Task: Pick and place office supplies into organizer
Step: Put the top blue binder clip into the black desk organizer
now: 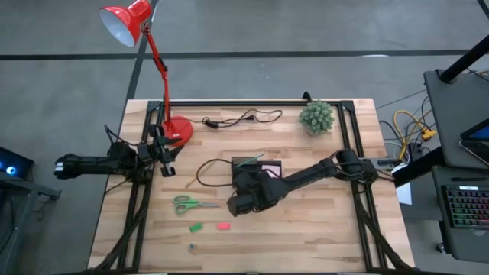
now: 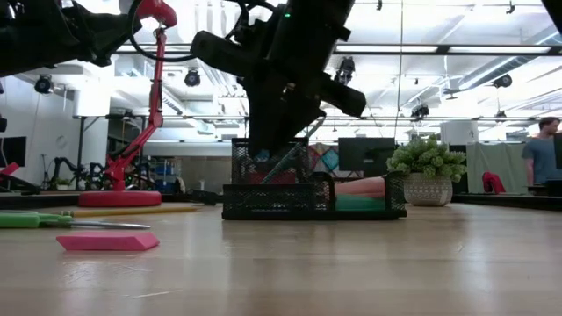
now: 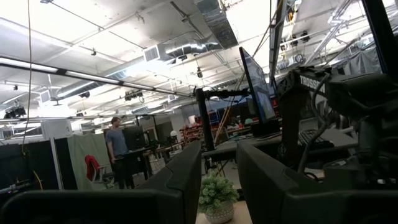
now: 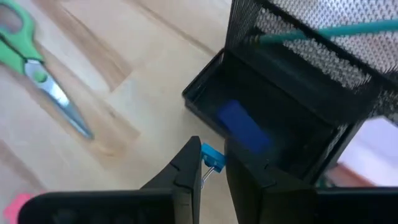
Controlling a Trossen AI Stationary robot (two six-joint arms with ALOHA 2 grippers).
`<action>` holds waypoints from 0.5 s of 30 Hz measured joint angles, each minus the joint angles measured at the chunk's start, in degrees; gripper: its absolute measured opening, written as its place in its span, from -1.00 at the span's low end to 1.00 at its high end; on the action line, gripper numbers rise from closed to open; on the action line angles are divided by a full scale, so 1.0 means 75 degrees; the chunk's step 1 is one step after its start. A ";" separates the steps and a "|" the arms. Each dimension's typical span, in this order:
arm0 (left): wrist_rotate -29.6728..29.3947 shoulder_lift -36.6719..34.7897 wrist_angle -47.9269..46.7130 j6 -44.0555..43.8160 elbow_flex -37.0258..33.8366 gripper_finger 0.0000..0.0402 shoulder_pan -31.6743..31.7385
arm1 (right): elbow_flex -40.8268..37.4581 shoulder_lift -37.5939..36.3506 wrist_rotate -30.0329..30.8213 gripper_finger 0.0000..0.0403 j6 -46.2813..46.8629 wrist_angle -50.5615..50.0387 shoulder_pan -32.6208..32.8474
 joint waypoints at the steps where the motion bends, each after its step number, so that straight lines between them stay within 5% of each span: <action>1: 0.0003 0.0000 -0.0003 0.0000 0.0000 -0.56 -0.0003 | 0.0003 0.0000 -0.0001 -0.74 -0.0076 0.0006 -0.0042; 15: 0.0002 -0.0003 0.0000 0.0000 0.0000 -0.56 -0.0001 | -0.0178 0.0000 0.0591 -0.74 -0.0827 -0.0022 -0.0452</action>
